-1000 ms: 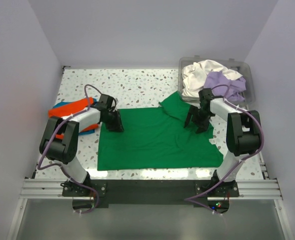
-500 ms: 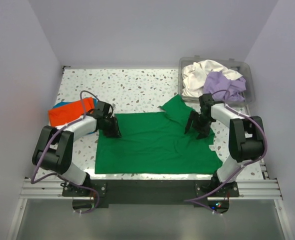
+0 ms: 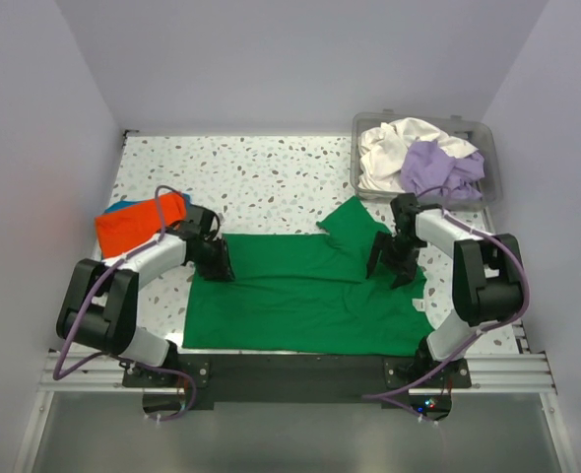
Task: Fold and stack the t-shirts
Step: Fold the tshirt
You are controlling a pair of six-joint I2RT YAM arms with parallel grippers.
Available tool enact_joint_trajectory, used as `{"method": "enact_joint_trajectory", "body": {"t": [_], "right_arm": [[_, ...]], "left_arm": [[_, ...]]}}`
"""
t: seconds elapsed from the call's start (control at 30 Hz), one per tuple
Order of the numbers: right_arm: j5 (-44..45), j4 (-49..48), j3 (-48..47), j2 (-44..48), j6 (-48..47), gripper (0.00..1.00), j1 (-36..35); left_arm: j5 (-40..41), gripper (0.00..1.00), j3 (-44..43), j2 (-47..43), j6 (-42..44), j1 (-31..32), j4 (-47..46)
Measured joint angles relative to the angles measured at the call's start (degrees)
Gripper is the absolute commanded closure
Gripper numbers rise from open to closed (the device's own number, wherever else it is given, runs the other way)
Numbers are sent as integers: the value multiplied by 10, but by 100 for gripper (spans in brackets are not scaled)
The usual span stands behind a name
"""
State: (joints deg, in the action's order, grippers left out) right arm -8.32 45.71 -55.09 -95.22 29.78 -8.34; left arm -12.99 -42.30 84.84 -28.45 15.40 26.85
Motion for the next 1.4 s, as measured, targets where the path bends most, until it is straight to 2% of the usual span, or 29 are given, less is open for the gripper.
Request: {"method": "enact_joint_trajectory", "body": {"t": [0.17,0.33,0.63,0.9,1.27,1.3,1.4], "right_arm": [[13,32,-61,6,-11,26,-1],[11,15,-165,6,-25,26,-7],[-3,-9,-309,-104,-35,27,-51],[-16,-21,-317,-117,-28,27,-76],[-17,-29,-307,-117,-24,27,-82],[-17,-29,-307,-117,-24,27,-82],[-17,-29,-307,-117,-24,27,-82]], "left_arm": [[18,67,-46,0,1,0,33],[45,67,-120,10,12,0,35],[132,68,-262,136,81,-38,30],[165,68,-279,193,118,-88,33],[158,68,-287,235,126,-92,28],[155,68,-288,235,126,-92,27],[142,81,-288,238,125,-92,26]]}}
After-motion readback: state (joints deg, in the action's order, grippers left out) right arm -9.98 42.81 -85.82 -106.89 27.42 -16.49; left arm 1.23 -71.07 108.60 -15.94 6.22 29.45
